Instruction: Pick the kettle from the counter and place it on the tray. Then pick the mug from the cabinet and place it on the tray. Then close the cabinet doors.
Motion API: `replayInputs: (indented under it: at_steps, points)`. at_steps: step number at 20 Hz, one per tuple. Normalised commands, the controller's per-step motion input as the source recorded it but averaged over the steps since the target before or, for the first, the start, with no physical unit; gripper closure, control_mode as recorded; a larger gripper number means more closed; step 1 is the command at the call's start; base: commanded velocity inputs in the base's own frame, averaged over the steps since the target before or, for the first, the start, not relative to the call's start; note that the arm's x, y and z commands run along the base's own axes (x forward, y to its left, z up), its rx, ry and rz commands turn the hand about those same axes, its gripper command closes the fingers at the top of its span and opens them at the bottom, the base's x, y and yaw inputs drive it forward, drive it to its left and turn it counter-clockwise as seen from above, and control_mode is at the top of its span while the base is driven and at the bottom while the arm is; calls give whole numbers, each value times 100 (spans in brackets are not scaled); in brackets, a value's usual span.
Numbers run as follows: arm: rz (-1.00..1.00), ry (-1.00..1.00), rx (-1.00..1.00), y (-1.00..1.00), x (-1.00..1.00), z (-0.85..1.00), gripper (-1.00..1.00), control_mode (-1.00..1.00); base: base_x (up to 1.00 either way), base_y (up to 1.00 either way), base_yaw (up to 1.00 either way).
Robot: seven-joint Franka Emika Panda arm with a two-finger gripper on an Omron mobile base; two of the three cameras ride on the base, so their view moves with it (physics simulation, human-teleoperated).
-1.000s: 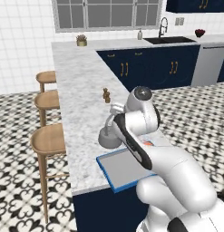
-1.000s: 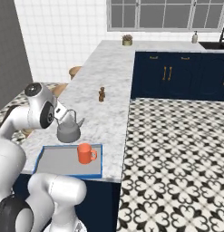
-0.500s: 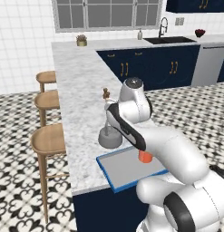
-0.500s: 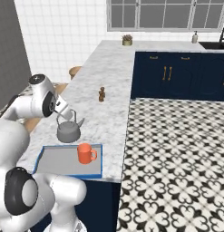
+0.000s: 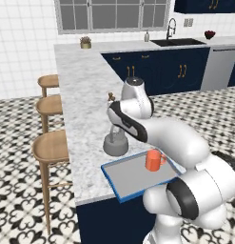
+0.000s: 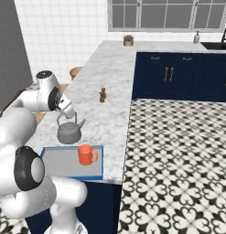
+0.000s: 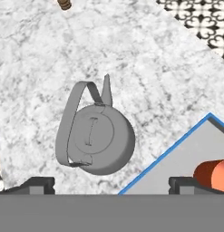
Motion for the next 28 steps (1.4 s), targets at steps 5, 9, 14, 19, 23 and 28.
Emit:
replayInputs:
  at_steps: [5,9,14,19,23,28]
  points:
    - [0,10,1,4,31,-23,-100,-100,0,0,0]
    - [-2,9,0,10,38,-13,-100,-100,0,0,0]
    - [-1,13,0,19,37,-16,-100,-100,0,0,0]
    - [-1,11,0,6,36,-19,-100,-100,0,0,0]
    - [-1,8,0,3,38,-22,-100,-100,0,0,0]
    - [0,7,0,2,28,-27,-100,-100,0,0,0]
